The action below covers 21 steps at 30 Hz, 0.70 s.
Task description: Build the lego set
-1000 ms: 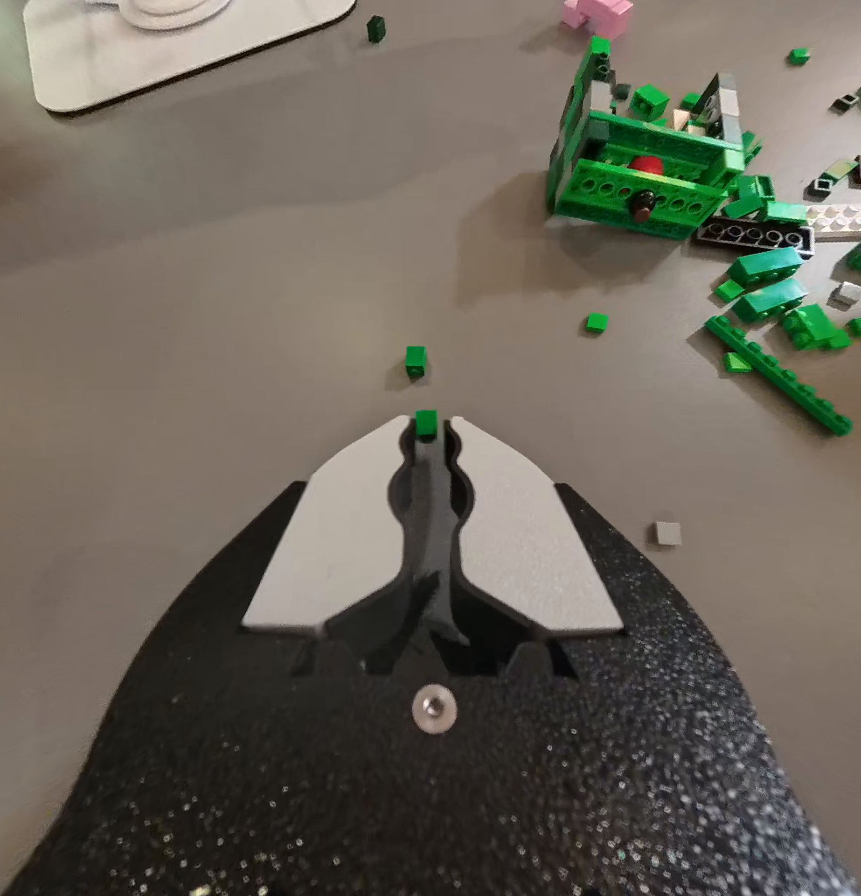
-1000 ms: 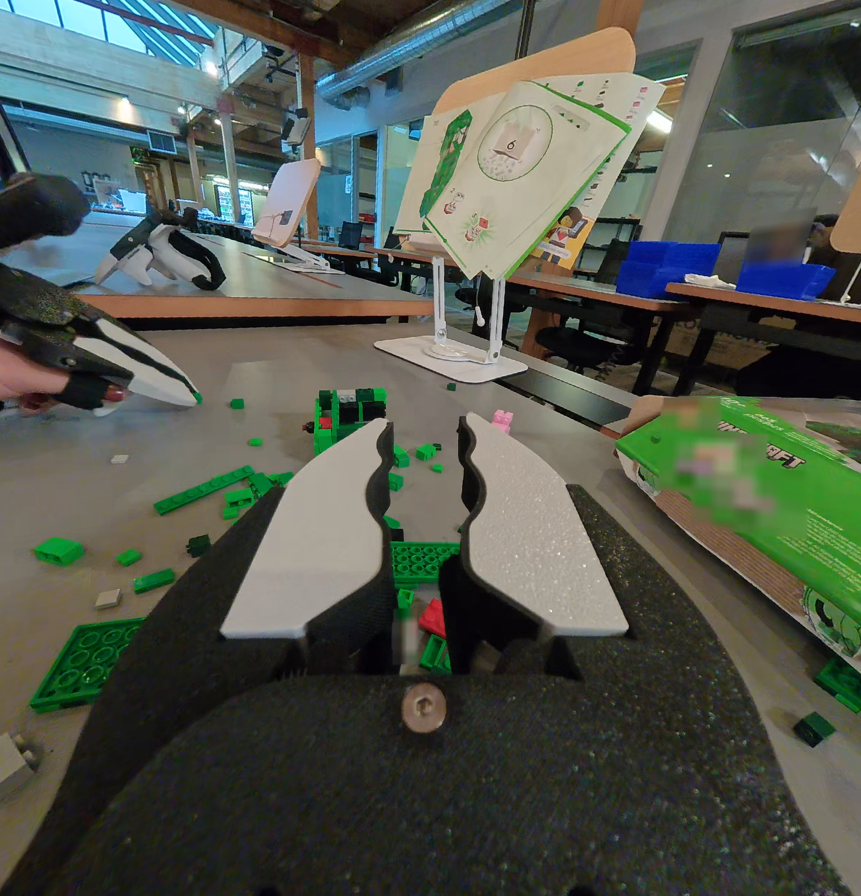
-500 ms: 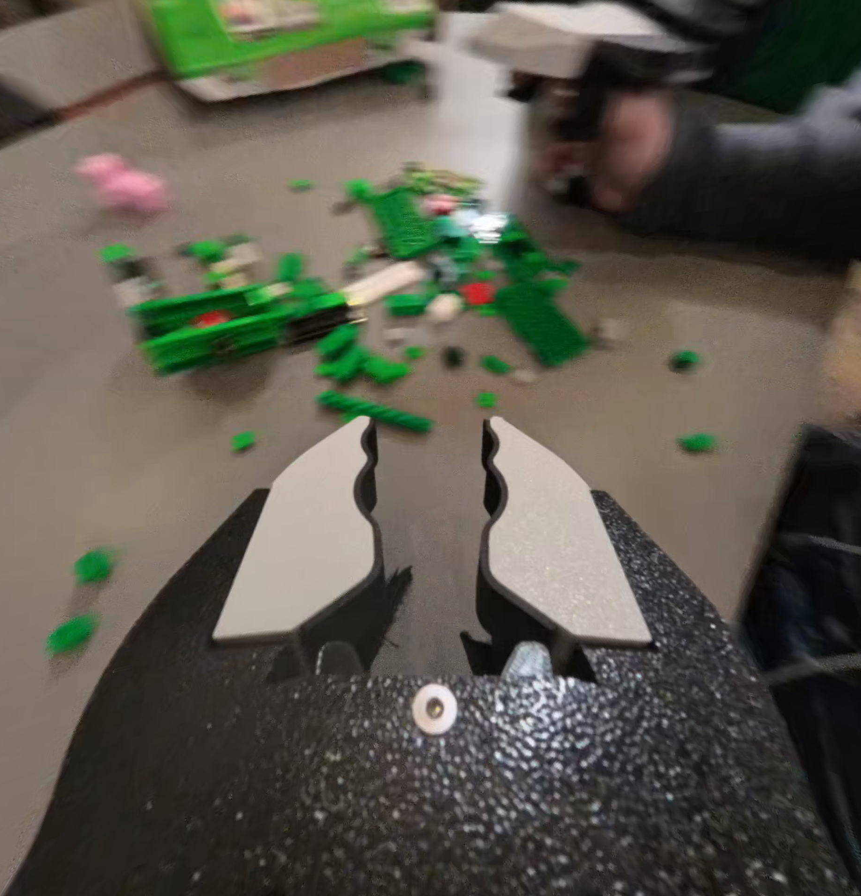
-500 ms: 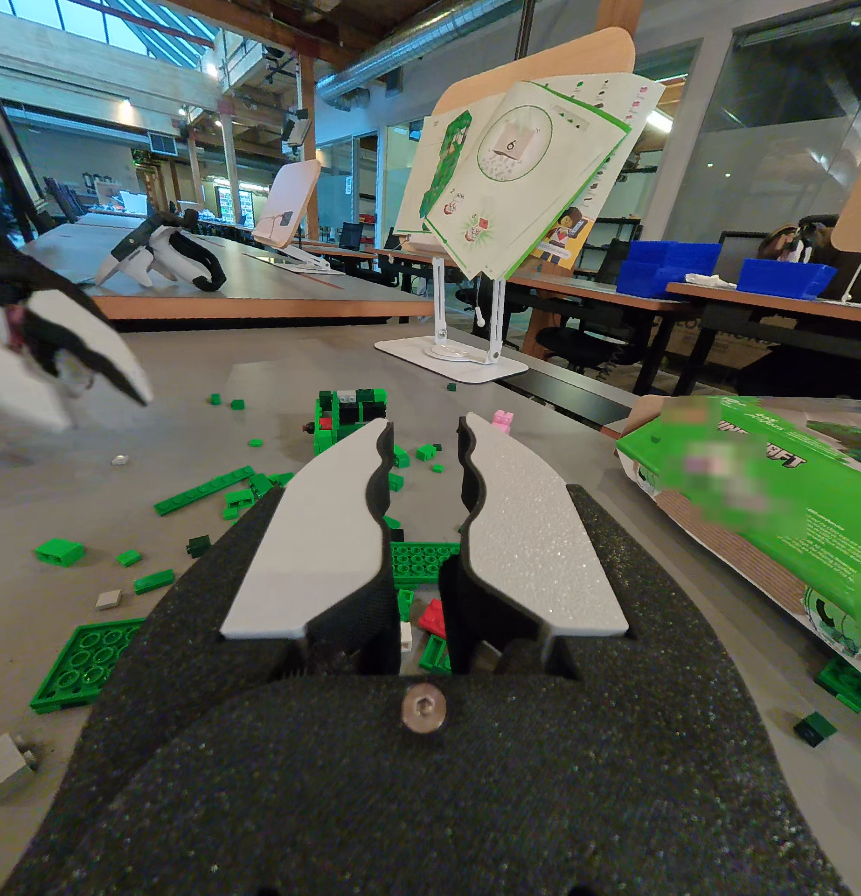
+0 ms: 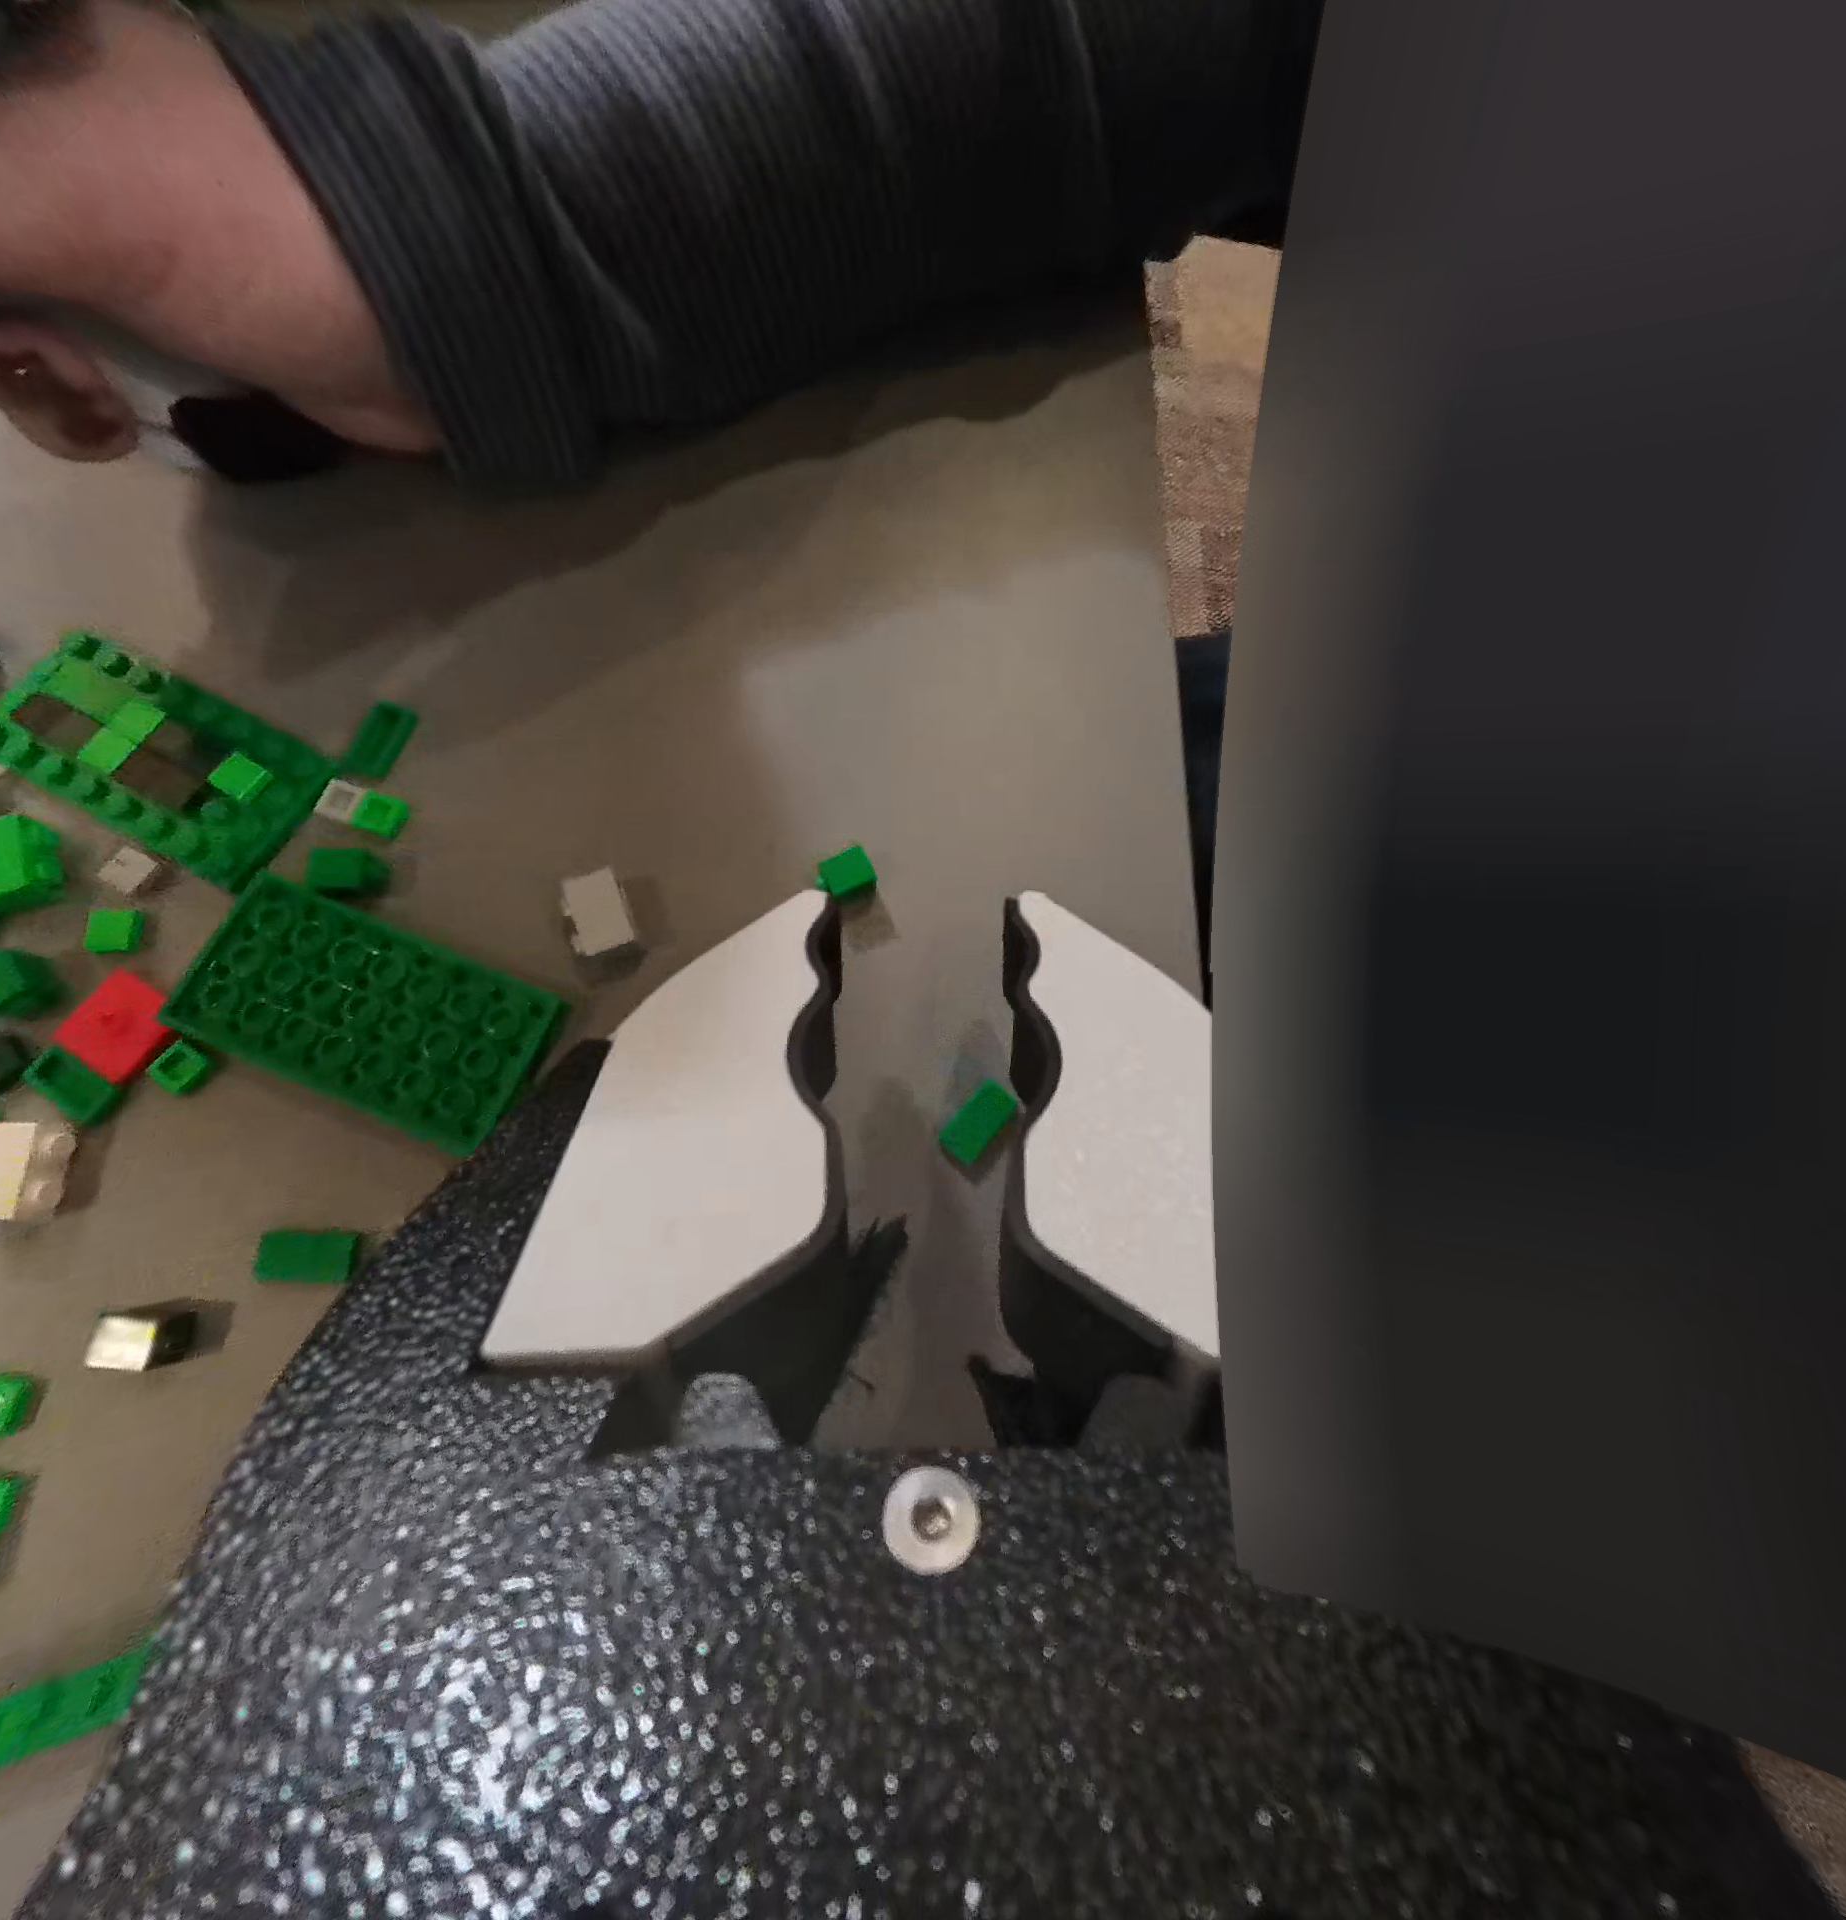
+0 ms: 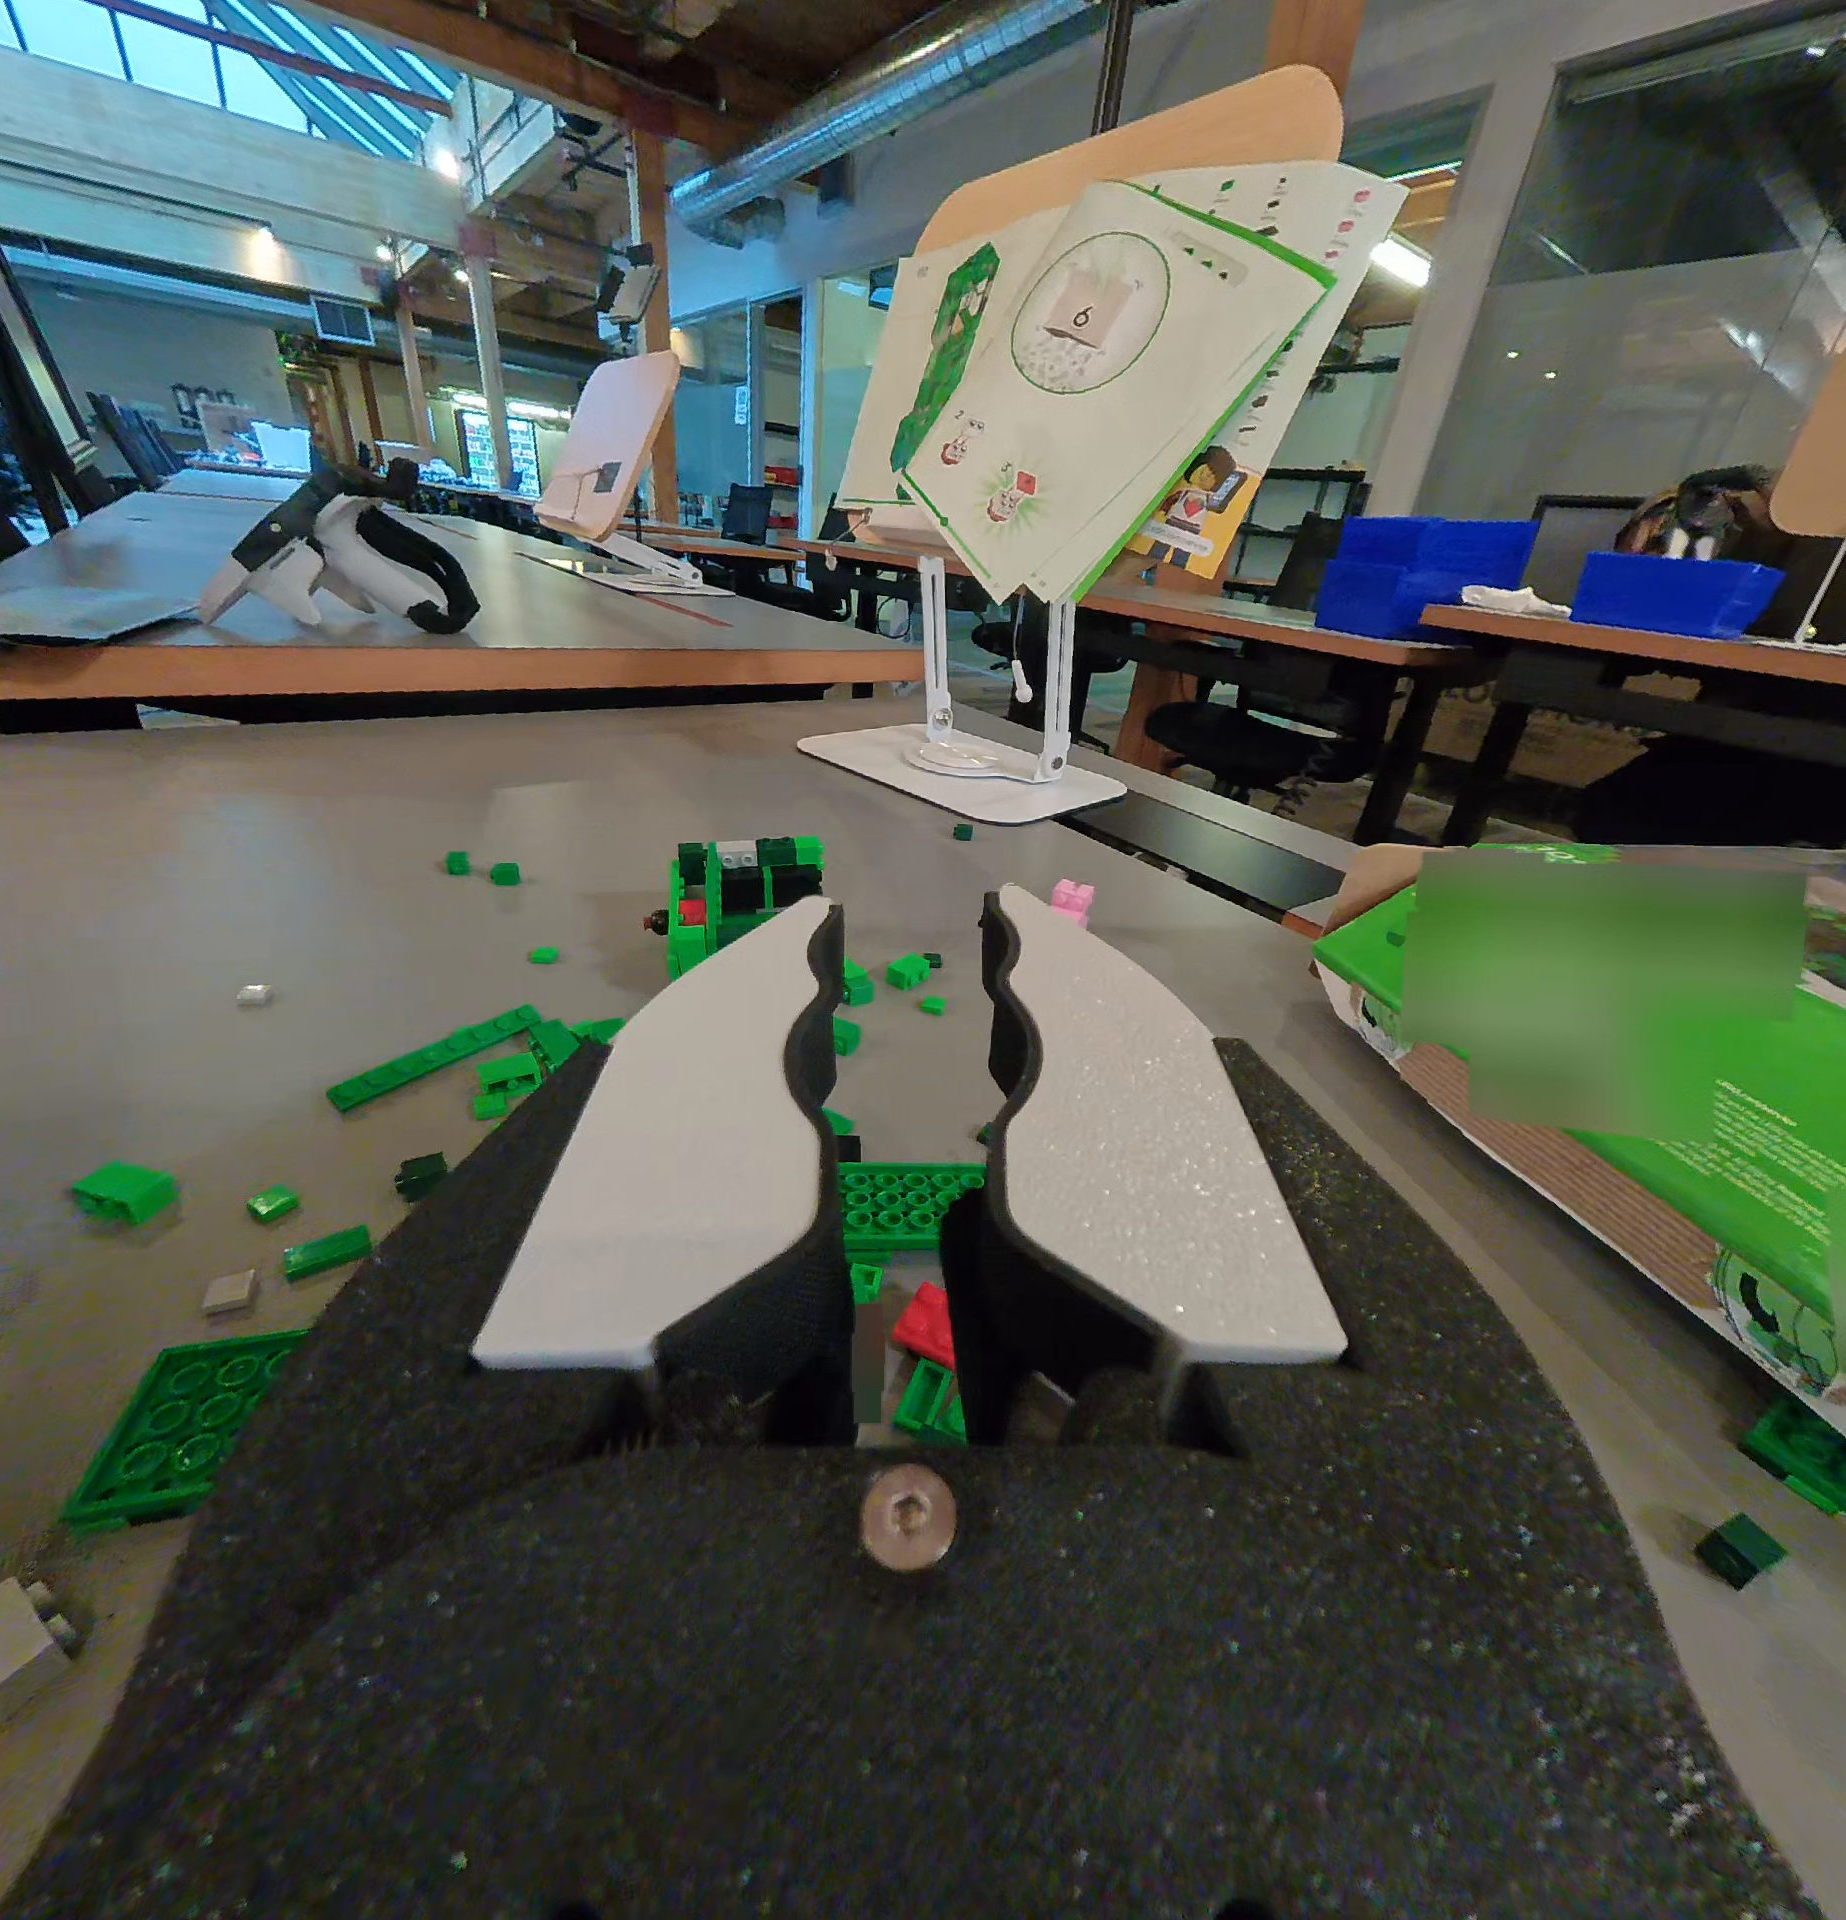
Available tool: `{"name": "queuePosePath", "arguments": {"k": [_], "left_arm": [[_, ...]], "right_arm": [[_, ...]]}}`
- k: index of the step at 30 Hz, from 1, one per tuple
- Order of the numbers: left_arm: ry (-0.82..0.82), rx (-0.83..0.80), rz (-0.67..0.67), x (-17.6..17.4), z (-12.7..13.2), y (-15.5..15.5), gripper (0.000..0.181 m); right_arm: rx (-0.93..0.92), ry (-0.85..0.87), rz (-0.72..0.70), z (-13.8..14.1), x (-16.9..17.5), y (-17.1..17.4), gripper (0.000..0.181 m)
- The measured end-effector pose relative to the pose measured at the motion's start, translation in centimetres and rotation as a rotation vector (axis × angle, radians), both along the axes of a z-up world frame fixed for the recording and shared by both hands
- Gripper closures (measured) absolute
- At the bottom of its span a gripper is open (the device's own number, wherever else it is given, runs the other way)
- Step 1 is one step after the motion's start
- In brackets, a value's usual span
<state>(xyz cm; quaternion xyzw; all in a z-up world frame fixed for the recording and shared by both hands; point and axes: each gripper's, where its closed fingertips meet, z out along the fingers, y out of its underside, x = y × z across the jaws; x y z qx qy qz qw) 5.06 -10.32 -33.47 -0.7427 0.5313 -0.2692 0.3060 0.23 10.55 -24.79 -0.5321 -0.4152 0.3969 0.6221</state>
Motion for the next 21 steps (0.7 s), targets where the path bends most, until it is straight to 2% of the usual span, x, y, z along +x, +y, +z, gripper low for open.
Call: {"name": "queuePosePath", "arguments": {"k": [4,12,16,19,21], "left_arm": [[0.041,0.039,0.063,0.4,-1.1,1.4,0.158],[0.001,-0.016,0.074,1.3,-1.7,1.6,0.161],[0.031,0.028,0.074,1.3,-2.0,1.9,0.169],[0.053,0.030,0.107,0.4,-2.0,2.3,0.170],[0.114,0.082,0.179,-1.6,-2.0,3.5,0.170]], "right_arm": [[-0.002,0.002,0.000,0.0,0.0,0.0,0.157],[-0.001,0.003,0.000,0.0,0.0,0.0,0.157],[-0.002,0.004,0.000,0.0,0.1,0.0,0.157],[-0.002,0.007,0.001,0.1,0.1,0.0,0.157],[-0.003,0.007,0.001,0.1,0.1,0.0,0.156]]}}
